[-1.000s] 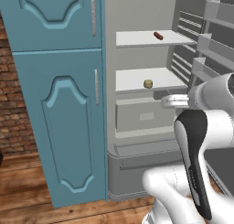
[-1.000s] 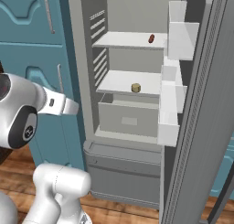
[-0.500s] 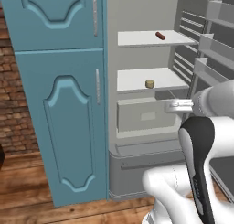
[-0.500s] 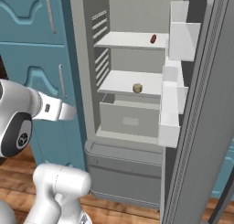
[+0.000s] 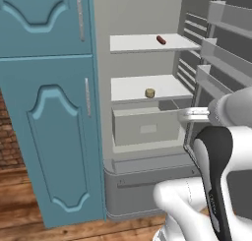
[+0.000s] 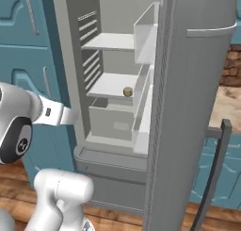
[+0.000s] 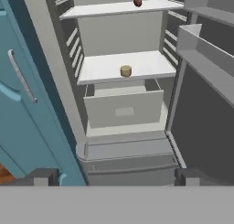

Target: Retrieve the sausage and cheese from the fridge and place them on the cutting board on the counter.

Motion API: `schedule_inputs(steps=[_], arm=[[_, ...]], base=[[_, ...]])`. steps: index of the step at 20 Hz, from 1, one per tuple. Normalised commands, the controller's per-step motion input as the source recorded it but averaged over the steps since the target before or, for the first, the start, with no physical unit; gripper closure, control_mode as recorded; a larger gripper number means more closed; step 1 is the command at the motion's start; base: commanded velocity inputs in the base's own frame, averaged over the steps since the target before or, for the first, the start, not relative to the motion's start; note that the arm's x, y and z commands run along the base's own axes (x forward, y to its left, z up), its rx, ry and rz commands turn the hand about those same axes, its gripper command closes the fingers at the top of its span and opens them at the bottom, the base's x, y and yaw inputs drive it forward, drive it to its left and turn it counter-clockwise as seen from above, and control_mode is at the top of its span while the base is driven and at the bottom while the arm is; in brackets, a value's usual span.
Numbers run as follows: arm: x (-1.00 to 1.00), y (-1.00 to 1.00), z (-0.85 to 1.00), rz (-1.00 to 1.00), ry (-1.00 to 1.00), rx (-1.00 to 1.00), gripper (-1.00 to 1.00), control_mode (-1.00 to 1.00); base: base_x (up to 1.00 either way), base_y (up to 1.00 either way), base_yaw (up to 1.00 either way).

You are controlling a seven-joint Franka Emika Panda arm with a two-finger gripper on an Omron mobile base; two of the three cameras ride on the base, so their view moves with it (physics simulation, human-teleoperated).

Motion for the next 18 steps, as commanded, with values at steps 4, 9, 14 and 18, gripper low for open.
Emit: schedule_inputs(steps=[4,9,14,18], arm=[[0.0,0.0,0.0,0.0,0.0,0.0,-1.0,1.0],[0.0,0.0,0.0,0.0,0.0,0.0,-1.0,1.0],[0.0,0.0,0.0,0.0,0.0,0.0,-1.0,1.0],[0.0,0.0,0.0,0.0,0.0,0.0,-1.0,1.0]], base=[[0.86,-0.06,0.0],[0.87,-0.03,0.0],[0.52,-0.2,0.0],[0.58,-0.1,0.0]])
